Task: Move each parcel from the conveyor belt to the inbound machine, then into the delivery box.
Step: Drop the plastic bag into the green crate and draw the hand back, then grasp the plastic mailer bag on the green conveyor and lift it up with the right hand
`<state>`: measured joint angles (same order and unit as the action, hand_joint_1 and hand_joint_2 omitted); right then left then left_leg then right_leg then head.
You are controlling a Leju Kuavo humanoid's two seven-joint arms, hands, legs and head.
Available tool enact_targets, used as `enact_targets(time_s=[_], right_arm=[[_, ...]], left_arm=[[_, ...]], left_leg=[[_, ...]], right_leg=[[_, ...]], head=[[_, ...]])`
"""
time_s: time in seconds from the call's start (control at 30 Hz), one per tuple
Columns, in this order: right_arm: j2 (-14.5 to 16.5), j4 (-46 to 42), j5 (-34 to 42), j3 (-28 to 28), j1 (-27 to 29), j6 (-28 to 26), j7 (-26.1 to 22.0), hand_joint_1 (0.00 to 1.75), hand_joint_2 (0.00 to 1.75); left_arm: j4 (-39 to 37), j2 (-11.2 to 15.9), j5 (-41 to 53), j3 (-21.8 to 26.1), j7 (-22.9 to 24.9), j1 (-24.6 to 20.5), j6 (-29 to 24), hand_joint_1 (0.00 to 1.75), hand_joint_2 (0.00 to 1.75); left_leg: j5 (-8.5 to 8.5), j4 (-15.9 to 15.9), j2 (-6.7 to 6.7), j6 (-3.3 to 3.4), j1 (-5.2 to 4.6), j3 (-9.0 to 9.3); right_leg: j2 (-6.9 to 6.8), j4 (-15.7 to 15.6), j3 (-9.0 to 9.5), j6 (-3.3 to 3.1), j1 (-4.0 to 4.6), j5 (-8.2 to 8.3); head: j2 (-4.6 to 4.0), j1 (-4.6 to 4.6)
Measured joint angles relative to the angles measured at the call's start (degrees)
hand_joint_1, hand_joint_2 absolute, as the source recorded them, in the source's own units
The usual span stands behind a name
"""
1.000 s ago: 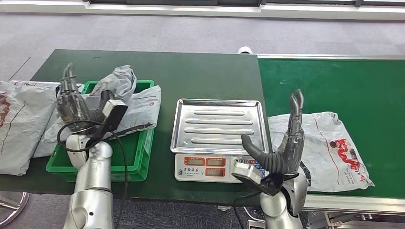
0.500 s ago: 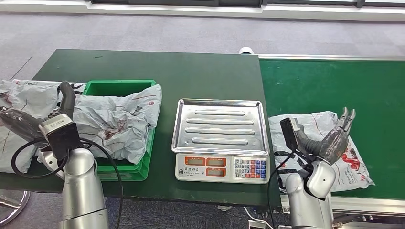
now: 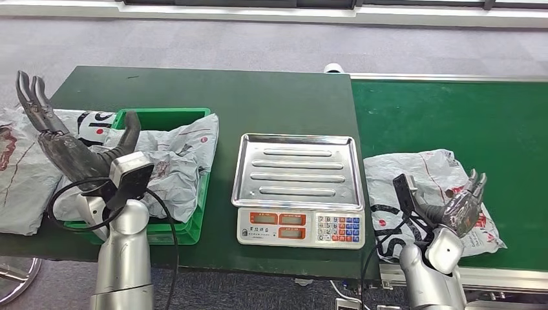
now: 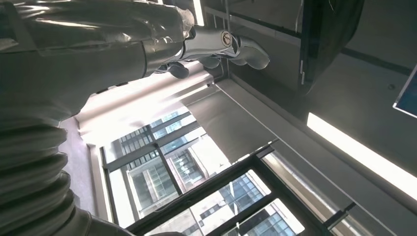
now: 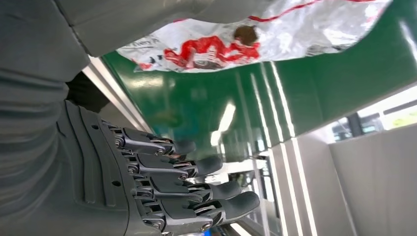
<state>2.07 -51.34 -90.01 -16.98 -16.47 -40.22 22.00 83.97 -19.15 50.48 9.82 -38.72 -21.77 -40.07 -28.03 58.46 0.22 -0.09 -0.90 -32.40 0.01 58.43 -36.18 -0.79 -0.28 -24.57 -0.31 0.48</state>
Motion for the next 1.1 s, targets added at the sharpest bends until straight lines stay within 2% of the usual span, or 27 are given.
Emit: enact_targets(time_s=[0.1,0.2,0.3,0.43,0.6,0.63,0.73,0.77,0.93,1.1], right_arm=[[-1.0,4.0,0.0,-1.7,-0.9,0.0,4.3,0.00,1.75],[-2.5,10.1,0.1,-4.5,-2.0,0.0,6.1,0.00,1.75],[-3.7,15.4,0.1,-7.6,-2.9,0.0,5.6,0.00,1.75],[-4.2,19.4,0.0,-10.9,-3.5,0.0,4.0,0.00,1.75],[-4.7,22.6,0.6,-12.6,-3.8,0.1,3.4,0.00,1.75],[-4.8,23.3,1.1,-12.9,-3.9,0.3,2.7,0.23,1.75],[-5.2,25.4,2.3,-14.2,-4.3,2.4,1.1,1.54,1.75],[-5.3,25.9,2.6,-14.5,-4.6,3.2,0.8,1.75,1.75],[-5.4,27.8,3.6,-16.3,-5.8,5.6,-1.0,1.75,1.75],[-5.5,28.5,5.3,-18.2,-6.9,8.1,-5.3,1.75,1.75]], left_arm=[[0.0,0.2,-5.3,-2.6,-1.1,0.8,0.0,0.00,1.75],[3.9,1.6,-14.1,-9.9,-1.4,4.0,0.0,0.00,1.75],[9.2,3.1,-17.7,-17.8,-1.6,7.9,0.0,0.00,1.75],[13.5,4.3,-16.2,-23.8,-1.6,11.9,0.0,0.00,1.75],[16.4,4.6,-9.2,-25.0,-1.5,14.1,0.0,0.00,1.75],[17.0,4.6,-9.0,-25.0,-1.5,14.4,0.0,0.00,1.75],[18.8,4.9,-9.3,-25.2,-1.5,15.6,0.0,0.00,1.75],[19.4,5.0,-9.5,-25.2,-1.5,15.9,0.0,0.00,1.75],[21.3,5.2,-10.3,-25.4,-1.5,17.0,0.0,0.00,1.75],[21.8,5.5,-11.8,-25.9,-1.5,17.5,0.0,0.00,1.75]], left_leg=[[0.00,0.0,-0.02,0.01,-0.02,0.00],[-0.04,0.0,-0.03,0.06,-0.06,-0.02],[-0.13,0.0,-0.03,0.18,-0.11,-0.03],[-0.18,0.0,-0.02,0.25,-0.15,-0.03],[-0.18,0.0,-0.02,0.25,-0.15,-0.03],[-0.18,0.0,-0.02,0.25,-0.15,-0.03],[-0.17,0.0,-0.01,0.25,-0.15,0.01],[-0.17,0.0,0.00,0.25,-0.15,0.03],[-0.17,0.0,-0.02,0.26,-0.15,0.13],[-0.25,0.0,0.16,0.32,-0.14,0.16]], right_leg=[[-0.01,0.0,0.02,0.01,0.02,0.00],[-0.03,0.0,0.03,0.06,0.01,-0.04],[-0.03,0.0,0.03,0.16,-0.01,-0.10],[-0.02,0.0,0.03,0.22,-0.03,-0.15],[-0.03,0.0,0.05,0.22,-0.02,-0.15],[-0.03,0.0,0.05,0.22,-0.02,-0.15],[-0.02,0.0,0.07,0.22,-0.01,-0.15],[-0.01,0.0,0.08,0.22,-0.01,-0.15],[-0.05,0.0,0.23,0.23,0.01,-0.16],[0.10,-0.1,0.41,0.26,0.02,-0.16]], head=[[0.01,0.00],[0.00,0.00],[0.00,0.00],[0.00,0.00],[0.00,0.00],[0.00,0.00],[0.01,0.00],[0.01,0.00],[0.00,0.00],[-0.01,0.00]])
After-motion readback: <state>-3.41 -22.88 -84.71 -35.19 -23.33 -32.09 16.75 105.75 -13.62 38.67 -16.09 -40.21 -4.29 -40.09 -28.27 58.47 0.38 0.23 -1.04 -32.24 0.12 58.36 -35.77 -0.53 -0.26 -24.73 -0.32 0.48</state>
